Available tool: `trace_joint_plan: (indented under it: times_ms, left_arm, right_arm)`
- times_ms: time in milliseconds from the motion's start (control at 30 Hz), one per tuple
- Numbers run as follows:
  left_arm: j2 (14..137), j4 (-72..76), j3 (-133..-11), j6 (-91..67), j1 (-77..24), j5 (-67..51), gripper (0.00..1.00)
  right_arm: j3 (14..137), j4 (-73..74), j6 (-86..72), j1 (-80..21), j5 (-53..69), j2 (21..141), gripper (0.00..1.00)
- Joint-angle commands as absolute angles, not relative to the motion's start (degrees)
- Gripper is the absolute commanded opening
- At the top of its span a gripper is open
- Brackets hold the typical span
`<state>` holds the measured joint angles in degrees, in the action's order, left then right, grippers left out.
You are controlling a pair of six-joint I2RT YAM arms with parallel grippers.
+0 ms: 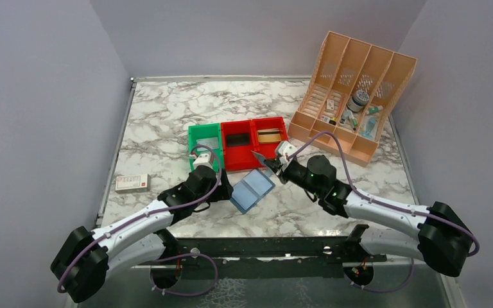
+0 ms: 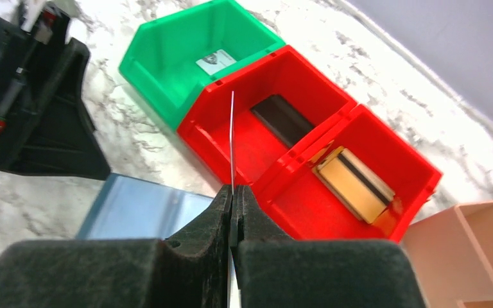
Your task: Take the credit cards out of the card holder
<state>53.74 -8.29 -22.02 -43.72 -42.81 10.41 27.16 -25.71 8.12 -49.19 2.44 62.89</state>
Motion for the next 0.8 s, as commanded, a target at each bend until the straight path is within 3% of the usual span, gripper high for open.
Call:
trace_joint_plan:
  times_ms: [0,200,333,767]
  left_arm:
    - [51.98,-11.37,-22.51,-44.76,-42.05,14.48,0.80]
    - [48.41,-12.64,-21.15,-44.97,-41.78,16.73,0.83]
    - [44.73,-13.94,-20.55,-45.38,-41.55,17.87,0.83]
    - [37.17,-18.84,-19.67,-45.13,-40.81,20.90,0.86]
  right_arm:
    - [31.11,-26.05,18.65,-49.73,1.63,64.96,0.01]
    - [34.05,-28.96,22.20,-49.83,2.08,69.89,0.01]
    - [40.68,-24.56,24.33,-49.83,6.29,76.18,0.01]
    - [57.01,-18.66,27.30,-50.36,4.00,95.43,0.01]
